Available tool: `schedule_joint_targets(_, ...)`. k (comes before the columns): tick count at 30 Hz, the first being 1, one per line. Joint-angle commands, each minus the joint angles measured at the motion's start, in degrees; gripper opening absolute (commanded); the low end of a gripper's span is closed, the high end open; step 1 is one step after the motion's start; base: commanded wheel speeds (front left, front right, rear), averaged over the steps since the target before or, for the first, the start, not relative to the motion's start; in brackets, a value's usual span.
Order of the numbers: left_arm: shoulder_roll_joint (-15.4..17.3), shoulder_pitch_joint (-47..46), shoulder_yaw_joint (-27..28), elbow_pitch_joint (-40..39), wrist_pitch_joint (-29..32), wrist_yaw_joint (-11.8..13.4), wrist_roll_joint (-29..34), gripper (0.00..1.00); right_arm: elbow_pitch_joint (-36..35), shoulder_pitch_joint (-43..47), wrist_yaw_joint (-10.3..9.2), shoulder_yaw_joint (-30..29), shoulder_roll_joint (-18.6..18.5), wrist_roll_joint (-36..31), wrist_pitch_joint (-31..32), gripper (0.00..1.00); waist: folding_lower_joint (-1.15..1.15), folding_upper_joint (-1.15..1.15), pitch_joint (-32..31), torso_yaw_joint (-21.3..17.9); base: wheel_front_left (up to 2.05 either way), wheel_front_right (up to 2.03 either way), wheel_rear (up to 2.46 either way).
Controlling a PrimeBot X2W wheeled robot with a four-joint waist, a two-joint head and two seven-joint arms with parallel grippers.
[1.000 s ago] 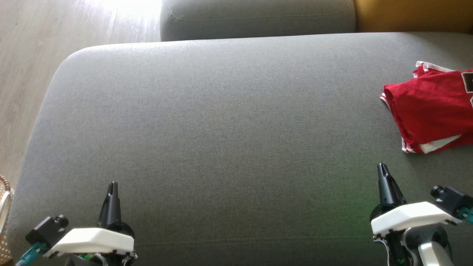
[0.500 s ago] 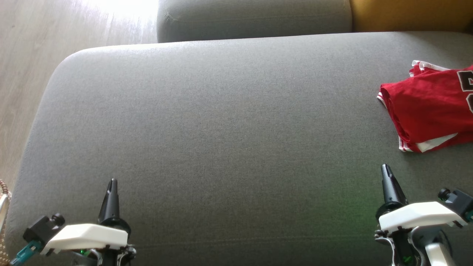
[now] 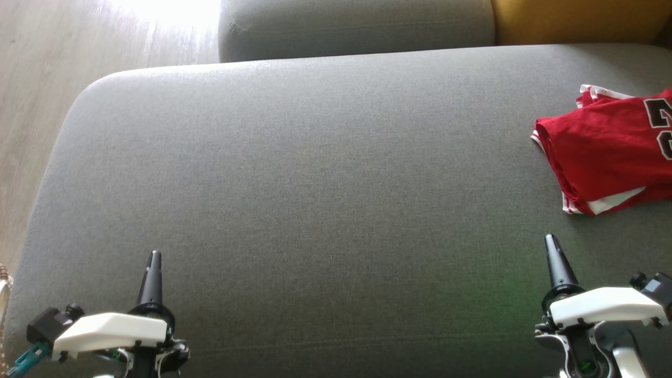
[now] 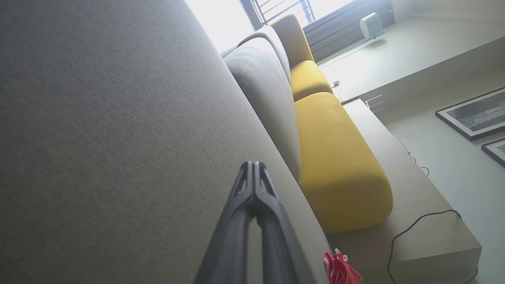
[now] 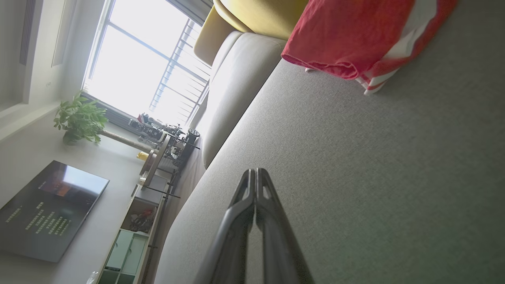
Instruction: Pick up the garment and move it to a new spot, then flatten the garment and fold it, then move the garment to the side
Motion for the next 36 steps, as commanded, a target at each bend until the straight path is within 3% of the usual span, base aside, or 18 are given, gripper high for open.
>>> schedule_joint_targets(1, 0.86, -3.21, 1.64, -1.55, 0.45, -0.66, -1.89, 0.00, -2.14, -3.36, -0.01, 0.23, -0.04, 2.14, 0.54, 0.00, 0.00, 0.00, -0.02, -0.08, 0.00, 0.00, 0.00)
schedule_joint_targets(36, 0.83, -6.58, 5.08, 0.50, 6.60, -1.95, -22.93, 0.00, -2.20, -4.06, -0.01, -1.68, 0.00, 26.47, 6.54, 0.00, 0.00, 0.00, -0.37, -1.59, 0.00, 0.00, 0.00)
